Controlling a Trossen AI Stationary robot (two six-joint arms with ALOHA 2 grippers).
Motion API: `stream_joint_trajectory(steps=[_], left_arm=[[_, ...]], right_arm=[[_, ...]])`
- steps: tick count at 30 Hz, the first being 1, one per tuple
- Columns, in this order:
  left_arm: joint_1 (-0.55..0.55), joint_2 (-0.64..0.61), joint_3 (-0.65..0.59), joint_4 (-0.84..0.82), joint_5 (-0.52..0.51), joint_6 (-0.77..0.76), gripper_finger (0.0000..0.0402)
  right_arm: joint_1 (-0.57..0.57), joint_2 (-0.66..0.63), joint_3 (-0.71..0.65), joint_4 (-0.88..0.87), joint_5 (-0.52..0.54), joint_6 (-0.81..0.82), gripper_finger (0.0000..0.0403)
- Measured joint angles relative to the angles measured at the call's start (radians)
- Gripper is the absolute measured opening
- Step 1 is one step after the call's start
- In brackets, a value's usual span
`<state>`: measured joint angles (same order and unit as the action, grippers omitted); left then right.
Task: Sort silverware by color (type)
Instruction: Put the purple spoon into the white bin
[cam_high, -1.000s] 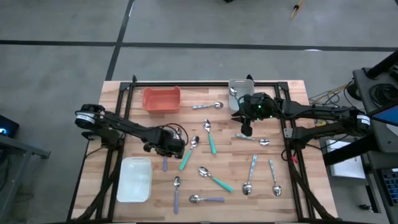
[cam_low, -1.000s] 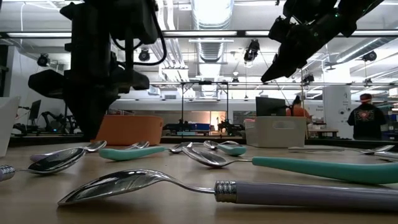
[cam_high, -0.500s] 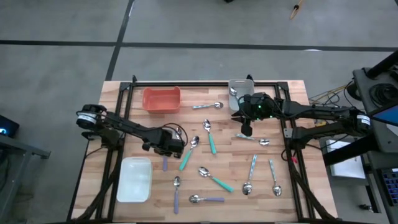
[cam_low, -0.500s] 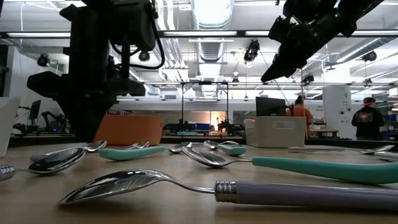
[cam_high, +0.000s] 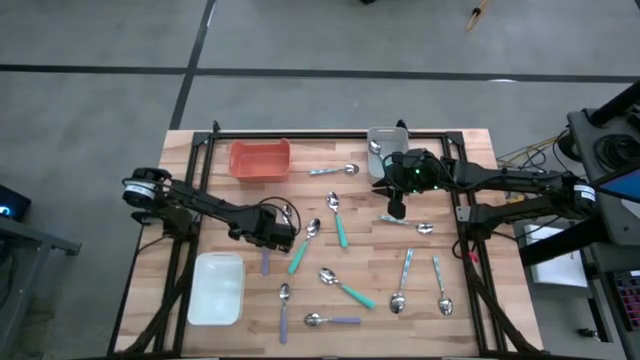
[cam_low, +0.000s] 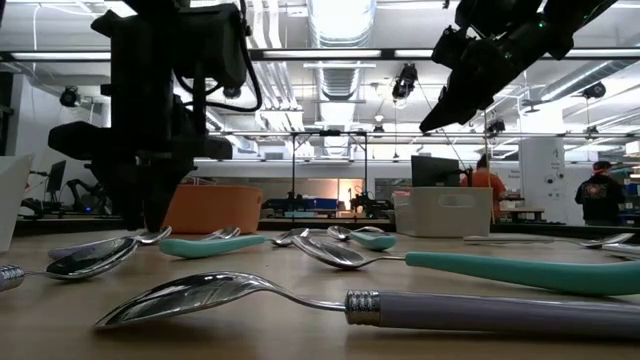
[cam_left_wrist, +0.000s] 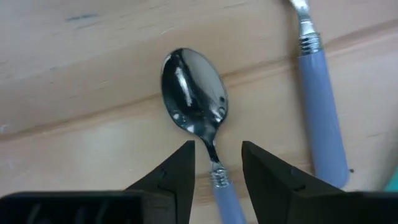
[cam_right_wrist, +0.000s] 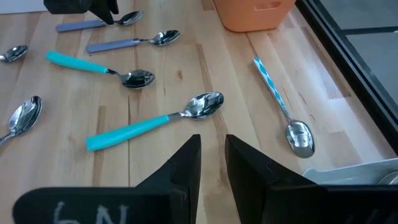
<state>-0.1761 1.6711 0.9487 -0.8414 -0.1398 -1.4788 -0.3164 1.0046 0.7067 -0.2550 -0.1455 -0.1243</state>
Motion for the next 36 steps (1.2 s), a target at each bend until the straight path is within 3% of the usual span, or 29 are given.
stream_joint_trajectory(steps=[15, 30, 36], left_arm=[[-0.008, 0.001, -0.071, 0.119, -0.010, 0.000, 0.0113], [-0.015, 0.035, -0.077, 0.127, -0.035, -0.001, 0.0113], [-0.016, 0.037, -0.078, 0.133, -0.054, -0.011, 0.0087]], right_arm=[[0.000, 0.001, -0.005, -0.001, 0.031, -0.007, 0.0063], [0.000, 0.001, -0.005, -0.001, 0.045, -0.010, 0.0063], [0.000, 0.001, -0.005, -0.001, 0.045, -0.009, 0.0063]])
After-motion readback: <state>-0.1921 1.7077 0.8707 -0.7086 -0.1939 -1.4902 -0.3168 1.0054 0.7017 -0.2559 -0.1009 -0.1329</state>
